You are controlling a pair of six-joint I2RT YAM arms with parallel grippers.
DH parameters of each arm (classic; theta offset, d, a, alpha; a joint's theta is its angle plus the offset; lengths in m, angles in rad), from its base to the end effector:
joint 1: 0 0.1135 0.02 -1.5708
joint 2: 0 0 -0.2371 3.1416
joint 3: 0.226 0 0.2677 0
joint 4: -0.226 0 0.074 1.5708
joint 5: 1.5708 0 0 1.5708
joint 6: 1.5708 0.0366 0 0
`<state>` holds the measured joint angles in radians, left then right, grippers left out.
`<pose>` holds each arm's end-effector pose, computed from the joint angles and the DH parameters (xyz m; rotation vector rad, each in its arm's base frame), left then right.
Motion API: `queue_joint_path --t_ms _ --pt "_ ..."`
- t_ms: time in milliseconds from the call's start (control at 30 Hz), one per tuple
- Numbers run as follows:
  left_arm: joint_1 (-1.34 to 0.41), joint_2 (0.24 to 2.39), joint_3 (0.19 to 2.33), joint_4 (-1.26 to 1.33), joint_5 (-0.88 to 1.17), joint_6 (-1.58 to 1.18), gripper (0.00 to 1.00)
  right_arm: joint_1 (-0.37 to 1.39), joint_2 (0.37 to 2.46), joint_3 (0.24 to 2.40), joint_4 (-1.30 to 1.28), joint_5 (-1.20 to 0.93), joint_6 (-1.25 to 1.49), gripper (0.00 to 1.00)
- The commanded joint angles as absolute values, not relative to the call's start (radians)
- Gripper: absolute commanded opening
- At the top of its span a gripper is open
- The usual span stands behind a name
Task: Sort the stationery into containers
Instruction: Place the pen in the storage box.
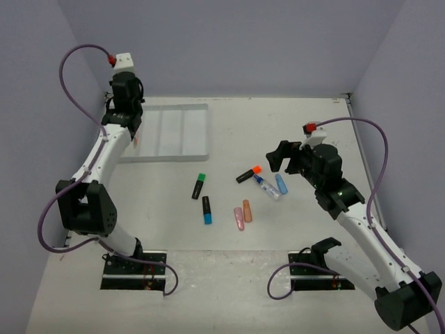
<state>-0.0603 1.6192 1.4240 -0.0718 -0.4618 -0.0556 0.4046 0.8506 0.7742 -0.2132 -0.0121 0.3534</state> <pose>0.4023 -0.0080 0.3304 -0.3176 1.7946 0.3417 0.2152 0.0926 0.3000 -0.0570 1.8941 0.5333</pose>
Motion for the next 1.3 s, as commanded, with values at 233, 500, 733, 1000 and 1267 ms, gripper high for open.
queue_joint_path --t_ms 233,500,733,1000,1267 --pt "0.069 1.827 1.318 0.132 -0.243 0.219 0.0 0.4 0.807 0.766 -0.114 -0.046 0.339 0.99" --pt "0.079 1.96 1.325 0.123 -0.207 0.202 0.2 0.4 0.834 0.769 -0.114 -0.061 0.337 0.99" --pt "0.083 1.953 1.357 0.088 -0.206 0.167 0.67 0.4 0.859 0.773 -0.114 -0.069 0.331 0.99" --pt "0.083 1.761 1.631 -0.274 -0.226 -0.204 1.0 0.4 0.88 0.777 -0.113 -0.075 0.335 0.99" --pt "-0.228 1.314 1.256 -0.371 -0.125 -0.498 1.0 0.4 0.917 0.799 -0.139 -0.006 0.439 0.99"
